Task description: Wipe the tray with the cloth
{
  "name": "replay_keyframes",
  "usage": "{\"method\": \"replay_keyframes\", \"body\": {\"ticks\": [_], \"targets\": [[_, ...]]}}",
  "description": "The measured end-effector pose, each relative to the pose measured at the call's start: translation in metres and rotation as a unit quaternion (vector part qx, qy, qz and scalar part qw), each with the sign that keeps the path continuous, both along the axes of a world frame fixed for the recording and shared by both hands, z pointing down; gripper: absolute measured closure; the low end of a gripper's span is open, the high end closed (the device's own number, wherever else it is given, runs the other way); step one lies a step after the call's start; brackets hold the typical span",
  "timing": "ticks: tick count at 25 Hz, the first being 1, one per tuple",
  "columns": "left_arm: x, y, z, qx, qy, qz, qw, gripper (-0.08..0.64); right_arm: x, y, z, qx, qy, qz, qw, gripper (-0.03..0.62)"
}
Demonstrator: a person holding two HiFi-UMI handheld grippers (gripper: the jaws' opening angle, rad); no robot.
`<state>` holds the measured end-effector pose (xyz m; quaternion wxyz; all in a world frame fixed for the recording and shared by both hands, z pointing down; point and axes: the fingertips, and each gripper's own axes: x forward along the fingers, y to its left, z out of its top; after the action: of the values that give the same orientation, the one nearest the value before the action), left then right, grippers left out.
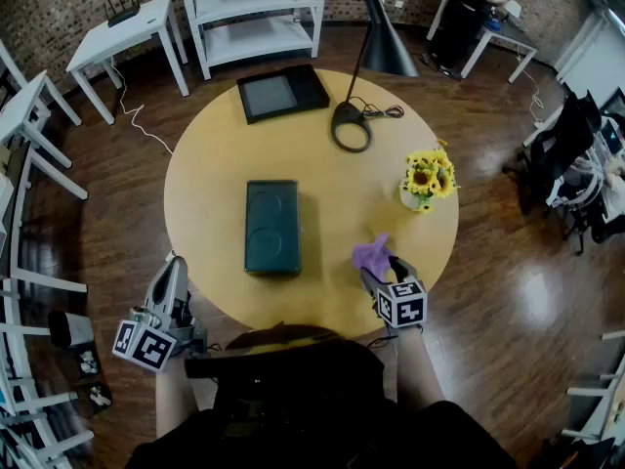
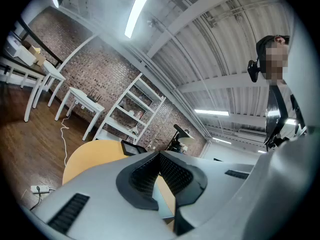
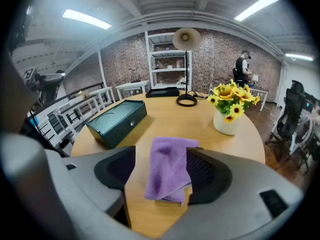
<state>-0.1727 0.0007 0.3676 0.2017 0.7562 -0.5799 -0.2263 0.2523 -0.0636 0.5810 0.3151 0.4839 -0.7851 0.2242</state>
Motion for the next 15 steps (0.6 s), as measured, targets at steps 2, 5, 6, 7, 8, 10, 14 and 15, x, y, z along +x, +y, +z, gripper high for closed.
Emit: {"method": "replay_keyframes", "body": {"ticks": [2,5,6,7,8,10,14,15], "targets": [[0.001,-0.003,-0.001,0.002,-0.004,0.000,1.0000,0.555,-0.001,-0.008,0.015,-0.008,0.029,-0.021,0.999,0.265],[0.003,-0.004,0.002,0.001,-0.005,-0.004,1.0000,0.555,0.002,-0.018,0.042,-0.033,0.075,-0.059,0.995,0.265],[0.003,-0.003,0.004,-0.002,-0.005,-0.006,1.0000,0.555,0.004,-0.022,0.051,-0.044,0.088,-0.071,0.993,0.265],[0.003,-0.002,0.006,-0.004,-0.005,-0.009,0.9999,0.555,0.007,-0.026,0.058,-0.054,0.097,-0.080,0.991,0.265],[0.002,-0.001,0.008,-0.007,-0.005,-0.013,0.9999,0.555,0.009,-0.030,0.063,-0.064,0.099,-0.085,0.989,0.265],[0.001,0.003,0.010,-0.012,-0.005,-0.022,0.9997,0.555,0.013,-0.038,0.072,-0.086,0.088,-0.090,0.988,0.265],[0.006,0.008,0.013,-0.021,-0.005,-0.039,0.9990,0.555,0.011,-0.050,0.091,-0.128,0.070,-0.099,0.984,0.264],[0.008,0.009,0.014,-0.023,-0.005,-0.042,0.9988,0.555,0.009,-0.052,0.095,-0.138,0.068,-0.100,0.983,0.265]]}}
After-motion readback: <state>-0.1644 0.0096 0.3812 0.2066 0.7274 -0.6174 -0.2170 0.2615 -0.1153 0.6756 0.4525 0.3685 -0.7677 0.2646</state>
